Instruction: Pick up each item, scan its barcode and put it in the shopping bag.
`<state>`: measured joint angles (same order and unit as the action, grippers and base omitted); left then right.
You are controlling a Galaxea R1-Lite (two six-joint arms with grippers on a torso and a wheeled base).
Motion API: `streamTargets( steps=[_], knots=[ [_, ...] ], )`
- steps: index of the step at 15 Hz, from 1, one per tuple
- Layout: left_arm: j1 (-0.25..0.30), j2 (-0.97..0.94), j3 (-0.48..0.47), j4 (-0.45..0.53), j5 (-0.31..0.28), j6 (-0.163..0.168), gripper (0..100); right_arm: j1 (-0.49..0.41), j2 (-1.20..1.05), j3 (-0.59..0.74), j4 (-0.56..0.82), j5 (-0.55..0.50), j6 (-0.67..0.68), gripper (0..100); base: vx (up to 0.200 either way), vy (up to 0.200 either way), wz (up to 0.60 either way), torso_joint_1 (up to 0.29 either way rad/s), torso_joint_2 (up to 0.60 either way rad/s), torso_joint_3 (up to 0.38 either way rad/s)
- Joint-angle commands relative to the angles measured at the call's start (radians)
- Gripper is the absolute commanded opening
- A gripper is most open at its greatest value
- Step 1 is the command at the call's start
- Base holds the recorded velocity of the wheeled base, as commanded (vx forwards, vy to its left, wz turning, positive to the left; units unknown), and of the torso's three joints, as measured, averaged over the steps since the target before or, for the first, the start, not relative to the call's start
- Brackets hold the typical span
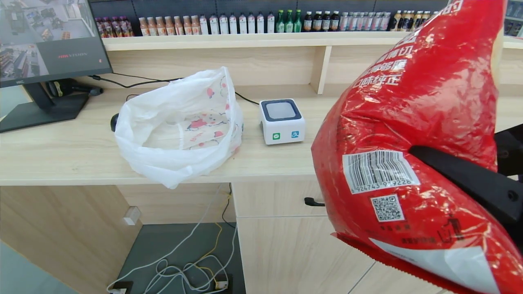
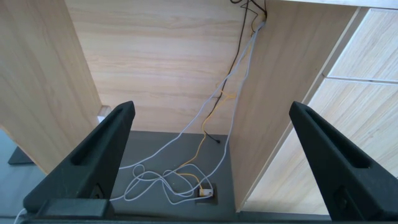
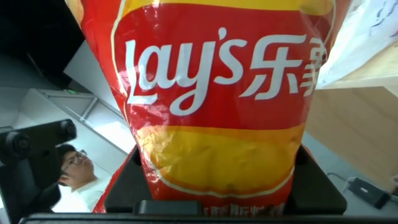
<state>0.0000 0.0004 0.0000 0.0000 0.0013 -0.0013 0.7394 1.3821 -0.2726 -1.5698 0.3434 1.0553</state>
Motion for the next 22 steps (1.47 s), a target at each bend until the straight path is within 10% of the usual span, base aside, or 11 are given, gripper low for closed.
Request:
streamTargets(
  steps=[1, 7, 12, 17, 22],
  knots=[
    [0.000, 0.000, 0.000, 0.000, 0.000, 0.000, 100, -0.005, 0.000, 0.035, -0.001, 0.005, -0.043, 0, 0.000, 0.000, 0.00, 0.000, 0.00, 0.000],
    [0.000, 0.000, 0.000, 0.000, 0.000, 0.000, 100, -0.067, 0.003, 0.067, -0.001, 0.005, -0.331, 0, 0.000, 0.000, 0.00, 0.000, 0.00, 0.000],
    [0.000, 0.000, 0.000, 0.000, 0.000, 0.000, 100, -0.170, -0.117, 0.049, 0.294, -0.007, -0.707, 0, 0.000, 0.000, 0.00, 0.000, 0.00, 0.000],
    [0.000, 0.000, 0.000, 0.000, 0.000, 0.000, 100, -0.166, -0.210, -0.189, 0.671, -0.328, -1.019, 0, 0.000, 0.000, 0.00, 0.000, 0.00, 0.000],
    [-0.002, 0.000, 0.000, 0.000, 0.000, 0.003, 100, -0.126, -0.198, -0.183, 0.680, -0.552, -1.239, 0, 0.000, 0.000, 0.00, 0.000, 0.00, 0.000]
  ],
)
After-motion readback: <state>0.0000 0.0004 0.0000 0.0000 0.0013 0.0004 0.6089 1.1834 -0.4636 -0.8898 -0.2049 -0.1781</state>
